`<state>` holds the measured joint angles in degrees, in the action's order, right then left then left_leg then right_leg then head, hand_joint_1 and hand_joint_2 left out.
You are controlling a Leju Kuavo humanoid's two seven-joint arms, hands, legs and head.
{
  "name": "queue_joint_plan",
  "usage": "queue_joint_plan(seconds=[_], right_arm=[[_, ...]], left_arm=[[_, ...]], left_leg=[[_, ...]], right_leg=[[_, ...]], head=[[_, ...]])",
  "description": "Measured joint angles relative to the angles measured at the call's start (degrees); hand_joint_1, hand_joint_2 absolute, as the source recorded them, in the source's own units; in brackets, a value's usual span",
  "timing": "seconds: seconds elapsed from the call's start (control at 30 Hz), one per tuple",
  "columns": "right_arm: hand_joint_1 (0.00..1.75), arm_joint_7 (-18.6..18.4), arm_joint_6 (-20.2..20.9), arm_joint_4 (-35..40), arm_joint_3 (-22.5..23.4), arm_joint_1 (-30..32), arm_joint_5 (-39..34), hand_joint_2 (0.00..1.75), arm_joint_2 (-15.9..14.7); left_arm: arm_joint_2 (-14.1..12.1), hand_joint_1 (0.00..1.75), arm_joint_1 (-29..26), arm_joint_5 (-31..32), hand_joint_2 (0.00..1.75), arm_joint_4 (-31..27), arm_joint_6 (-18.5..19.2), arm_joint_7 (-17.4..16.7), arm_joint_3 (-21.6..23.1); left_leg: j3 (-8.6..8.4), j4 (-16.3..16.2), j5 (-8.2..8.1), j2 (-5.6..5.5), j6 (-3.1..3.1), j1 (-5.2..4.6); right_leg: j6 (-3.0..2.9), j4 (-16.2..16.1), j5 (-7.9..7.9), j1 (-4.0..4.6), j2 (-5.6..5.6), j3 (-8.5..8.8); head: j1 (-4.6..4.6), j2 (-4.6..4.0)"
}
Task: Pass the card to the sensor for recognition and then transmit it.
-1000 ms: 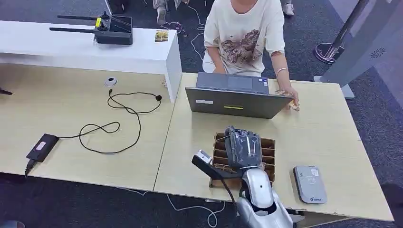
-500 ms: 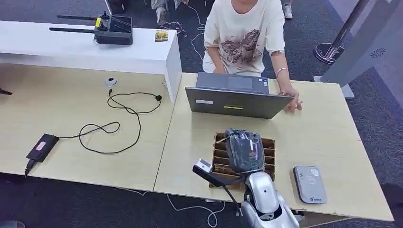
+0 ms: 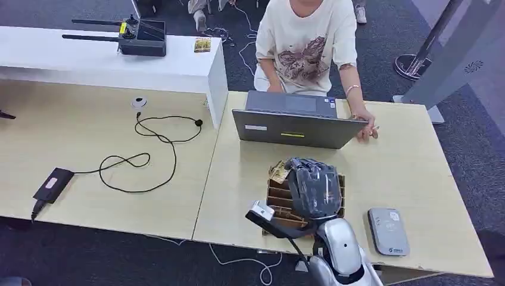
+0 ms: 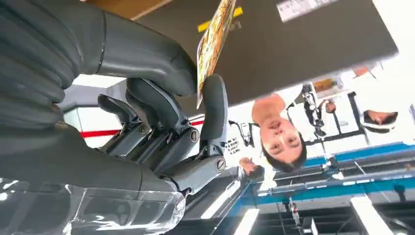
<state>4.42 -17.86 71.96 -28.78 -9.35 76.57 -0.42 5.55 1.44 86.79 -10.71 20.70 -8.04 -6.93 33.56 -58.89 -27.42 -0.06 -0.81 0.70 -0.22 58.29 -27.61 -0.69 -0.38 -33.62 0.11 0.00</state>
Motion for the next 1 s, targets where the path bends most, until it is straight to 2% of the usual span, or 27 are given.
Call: queue_joint_plan(seconds=[0.27,0.43,0.57,0.8,0.9,1.0], right_arm=[[1.75,2.17,-0.35,10.49,3.19,1.24,-4.81,1.75,-2.49],[1.75,5.73,0.28,12.52,3.72,-0.79,-9.27,1.75,-3.30],[1.75,7.13,1.14,12.10,3.63,-5.22,-12.49,1.75,-3.74],[1.75,7.43,3.30,8.24,3.98,-13.18,-16.98,1.75,-3.93],[1.75,7.11,3.75,6.32,4.02,-15.02,-17.38,1.75,-3.95],[1.75,5.55,5.25,1.83,4.26,-20.32,-19.17,1.75,-3.93]], left_arm=[[0.00,0.00,0.01,0.00,0.00,0.00,0.04,0.18,0.00],[0.00,0.00,0.01,0.00,0.00,0.00,0.09,0.42,0.00],[0.00,0.00,0.01,0.00,0.00,0.00,0.02,0.57,0.00],[0.00,0.00,-0.05,0.00,0.00,0.00,-0.22,1.11,0.00],[-0.02,0.00,-0.05,0.00,0.00,0.00,-0.22,1.11,0.09],[0.00,0.00,0.01,0.00,0.00,0.00,-0.24,1.11,0.33]], left_leg=[[0.00,0.00,0.00,0.03,0.00,-0.01],[-0.01,0.00,0.02,0.03,0.01,0.00],[-0.02,0.00,0.06,0.05,-0.03,0.00],[-0.02,-0.01,0.09,0.03,-0.01,0.00],[0.01,-0.01,0.09,0.03,-0.01,-0.01],[-0.01,-0.01,0.11,0.11,-0.02,0.00]], right_leg=[[0.00,-0.01,0.00,-0.01,0.03,0.01],[0.00,0.01,0.02,0.00,0.04,0.02],[-0.04,0.04,0.07,0.00,0.05,0.01],[-0.03,0.03,0.09,0.00,0.03,0.02],[-0.03,0.05,0.10,-0.01,0.05,0.02],[-0.04,0.04,0.17,0.00,0.12,0.00]], head=[[0.00,0.02],[-0.02,0.00],[0.00,0.02],[-0.02,0.00],[-0.04,0.00],[0.00,0.00]])
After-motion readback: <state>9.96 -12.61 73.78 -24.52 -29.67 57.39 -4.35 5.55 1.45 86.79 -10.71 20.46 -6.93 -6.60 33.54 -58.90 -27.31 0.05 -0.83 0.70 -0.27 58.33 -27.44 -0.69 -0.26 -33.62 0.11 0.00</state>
